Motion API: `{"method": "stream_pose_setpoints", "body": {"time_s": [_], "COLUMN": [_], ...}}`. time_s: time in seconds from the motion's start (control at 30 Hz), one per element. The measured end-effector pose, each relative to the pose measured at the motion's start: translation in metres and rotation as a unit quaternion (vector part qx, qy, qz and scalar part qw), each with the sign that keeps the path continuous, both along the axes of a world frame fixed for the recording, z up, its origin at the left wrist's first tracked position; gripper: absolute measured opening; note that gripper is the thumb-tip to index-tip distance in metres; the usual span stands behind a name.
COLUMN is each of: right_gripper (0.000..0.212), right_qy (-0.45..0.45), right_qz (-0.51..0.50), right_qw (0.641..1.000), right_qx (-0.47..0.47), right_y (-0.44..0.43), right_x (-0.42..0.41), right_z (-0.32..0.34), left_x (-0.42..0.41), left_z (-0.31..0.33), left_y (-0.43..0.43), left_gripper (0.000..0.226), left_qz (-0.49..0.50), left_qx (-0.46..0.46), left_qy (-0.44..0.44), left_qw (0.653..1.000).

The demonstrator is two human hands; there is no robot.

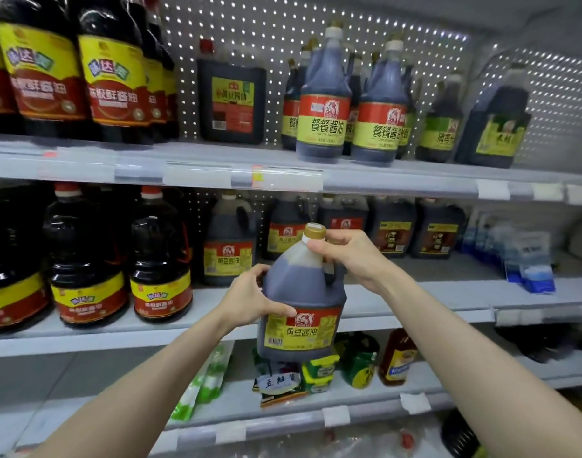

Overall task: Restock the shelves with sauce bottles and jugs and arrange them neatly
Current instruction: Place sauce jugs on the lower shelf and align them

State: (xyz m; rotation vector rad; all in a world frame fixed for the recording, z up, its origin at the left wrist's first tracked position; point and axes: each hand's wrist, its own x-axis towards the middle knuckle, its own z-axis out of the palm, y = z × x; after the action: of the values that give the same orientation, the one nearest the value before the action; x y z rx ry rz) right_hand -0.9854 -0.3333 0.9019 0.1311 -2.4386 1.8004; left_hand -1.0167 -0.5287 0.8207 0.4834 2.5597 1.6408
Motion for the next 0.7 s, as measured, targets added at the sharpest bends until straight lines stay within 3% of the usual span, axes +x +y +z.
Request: {"method": "stream_pose_setpoints", "body": {"time_s": [0.17,0.3,0.37,0.43,0.57,0.7], "right_gripper": [0.016,0.031,0.025,0.016,0.036,0.038], "right_qy": [-0.001,-0.002,-0.017,-0.018,0.021,0.026], "right_qz": [-0.001,0.001,-0.011,-0.011,0.02,0.047], "right_qw": [1.0,1.0,0.999,0.999,0.999,0.998], "right_qx": [-0.016,-0.013,-0.038,-0.04,0.025,0.012], "right_y": [0.017,0.033,0.041,0.049,0.059,0.063], "right_x": [-0.051,-0.097,-0.12,-0.141,-0.171,-0.181], "right_z": [-0.002,-0.014,-0.019,-0.019,-0.025,-0.034], "left_x": [-0.048,-0.081,-0.096,-0.109,-0.129,-0.134], "left_z": [-0.004,-0.006,-0.006,-0.006,-0.015,-0.029], "left_y": [0.025,0.042,0.052,0.061,0.067,0.069], "left_gripper": [0.097,0.112,0.116,0.105,0.073,0.075], "left_qz": [0.024,0.063,0.088,0.102,0.102,0.09], "left_qx": [-0.004,-0.017,-0.017,-0.015,0.016,0.072], "left_qy": [-0.006,-0.018,-0.039,-0.065,-0.101,-0.08], "left_qw": [1.0,0.998,0.995,0.992,0.989,0.99]}}
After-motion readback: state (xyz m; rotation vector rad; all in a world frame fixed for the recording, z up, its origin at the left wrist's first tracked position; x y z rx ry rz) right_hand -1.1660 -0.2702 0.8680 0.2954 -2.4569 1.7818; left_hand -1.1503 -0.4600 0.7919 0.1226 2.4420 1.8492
